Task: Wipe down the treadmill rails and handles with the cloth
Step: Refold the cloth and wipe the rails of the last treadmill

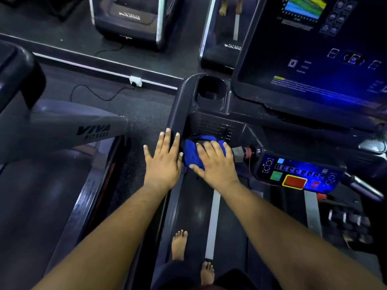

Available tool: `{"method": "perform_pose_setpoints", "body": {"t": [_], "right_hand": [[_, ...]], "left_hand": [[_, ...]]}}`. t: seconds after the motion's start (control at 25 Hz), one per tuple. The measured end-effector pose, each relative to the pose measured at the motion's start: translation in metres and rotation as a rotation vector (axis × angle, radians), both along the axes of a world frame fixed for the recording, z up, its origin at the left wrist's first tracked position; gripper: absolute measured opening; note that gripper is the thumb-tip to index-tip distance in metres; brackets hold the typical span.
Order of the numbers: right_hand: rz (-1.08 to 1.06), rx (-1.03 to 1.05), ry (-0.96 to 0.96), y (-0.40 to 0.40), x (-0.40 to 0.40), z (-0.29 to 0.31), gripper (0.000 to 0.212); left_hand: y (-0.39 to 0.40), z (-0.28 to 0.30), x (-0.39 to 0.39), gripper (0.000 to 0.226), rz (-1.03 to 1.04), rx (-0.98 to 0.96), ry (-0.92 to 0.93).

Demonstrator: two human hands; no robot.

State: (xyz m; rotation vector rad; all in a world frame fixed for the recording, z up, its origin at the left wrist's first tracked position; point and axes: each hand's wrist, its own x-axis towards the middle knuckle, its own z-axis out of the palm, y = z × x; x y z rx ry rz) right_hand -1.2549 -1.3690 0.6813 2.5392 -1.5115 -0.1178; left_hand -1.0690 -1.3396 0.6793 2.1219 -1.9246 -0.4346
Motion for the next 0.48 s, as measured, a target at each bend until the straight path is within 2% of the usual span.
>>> {"method": "perform_pose_setpoints", "body": {"t": [0.16, 0.2, 0.28, 0.36, 0.48], "right_hand": [[-0.126, 0.336, -0.028, -0.057, 0.021, 0.033, 0.078], [-0.124, 0.329, -0.036, -0.054, 0.021, 0.034, 0.077], [-0.048, 0.14, 0.002, -0.029, 0.003, 0.025, 0.075], [-0.042, 0.046, 0.074, -0.003, -0.018, 0.016, 0.084], [-0.05, 0.193, 0.061, -0.033, -0.012, 0.034, 0.087]], "left_hand": [[-0.002, -0.001, 0.001, 0.059, -0.031, 0.006, -0.021], [0.001, 0.0, 0.0, 0.059, -0.027, 0.008, -0.021], [0.004, 0.001, -0.002, 0.06, -0.027, 0.019, -0.029], [0.002, 0.003, -0.002, 0.061, -0.034, 0.045, -0.023], [-0.001, 0.003, 0.0, 0.062, -0.052, 0.051, -0.023]]}}
